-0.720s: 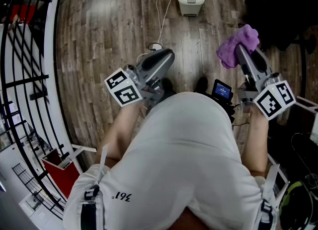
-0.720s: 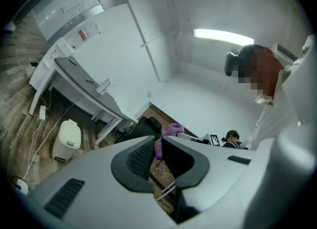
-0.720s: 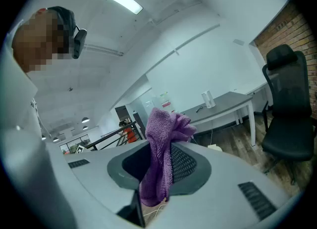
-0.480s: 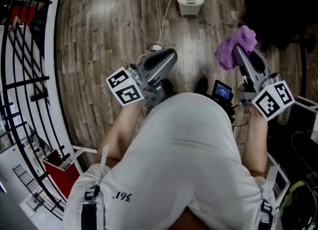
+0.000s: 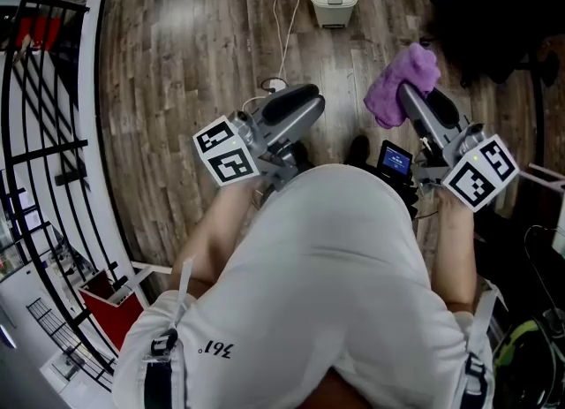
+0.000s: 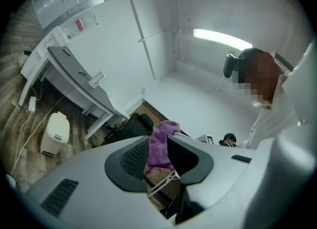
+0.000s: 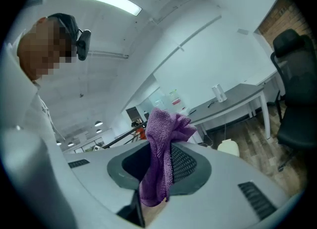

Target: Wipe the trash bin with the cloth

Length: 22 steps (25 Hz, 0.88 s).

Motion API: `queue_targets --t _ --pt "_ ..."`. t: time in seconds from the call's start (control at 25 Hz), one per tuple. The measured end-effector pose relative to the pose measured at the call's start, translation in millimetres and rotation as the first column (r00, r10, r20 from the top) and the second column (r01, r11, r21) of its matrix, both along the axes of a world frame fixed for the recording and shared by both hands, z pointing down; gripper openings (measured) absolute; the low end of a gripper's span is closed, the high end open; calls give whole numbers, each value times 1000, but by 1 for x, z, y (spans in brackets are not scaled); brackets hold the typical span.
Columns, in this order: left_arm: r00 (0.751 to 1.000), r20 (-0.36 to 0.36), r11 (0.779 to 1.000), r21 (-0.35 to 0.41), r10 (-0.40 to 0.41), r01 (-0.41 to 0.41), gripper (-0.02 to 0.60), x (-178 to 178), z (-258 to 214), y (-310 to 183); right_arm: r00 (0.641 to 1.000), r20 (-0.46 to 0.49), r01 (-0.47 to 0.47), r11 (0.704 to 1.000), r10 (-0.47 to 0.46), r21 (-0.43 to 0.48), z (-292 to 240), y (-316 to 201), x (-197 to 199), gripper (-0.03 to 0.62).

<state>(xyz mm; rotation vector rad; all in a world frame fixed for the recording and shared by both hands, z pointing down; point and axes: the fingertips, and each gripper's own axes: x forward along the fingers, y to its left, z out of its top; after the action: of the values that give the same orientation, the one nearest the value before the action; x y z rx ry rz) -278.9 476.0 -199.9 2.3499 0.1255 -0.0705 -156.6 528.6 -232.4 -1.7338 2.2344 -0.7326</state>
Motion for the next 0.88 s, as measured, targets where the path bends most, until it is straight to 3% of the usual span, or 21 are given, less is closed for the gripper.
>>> queue_targets --t 0.2,0.4,0.6,0.76,0.88 --pt "988 -60 989 0 145 -145 117 27 -18 32 974 124 179 980 -188 82 -15 1 -41 95" --pt "962 -101 967 -3 252 -254 117 39 -24 55 948 221 199 969 -228 145 -22 -1 -51 95" --pt "964 -141 971 -48 226 -234 115 55 -24 48 950 258 132 975 -176 177 -21 -13 -39 100" --pt "976 -174 983 -102 132 -151 95 68 -25 38 970 220 56 980 -99 193 -23 -21 -31 124" --pt "979 -195 987 -134 62 -89 83 71 -30 32 978 193 47 981 -83 187 -26 -22 -33 202"
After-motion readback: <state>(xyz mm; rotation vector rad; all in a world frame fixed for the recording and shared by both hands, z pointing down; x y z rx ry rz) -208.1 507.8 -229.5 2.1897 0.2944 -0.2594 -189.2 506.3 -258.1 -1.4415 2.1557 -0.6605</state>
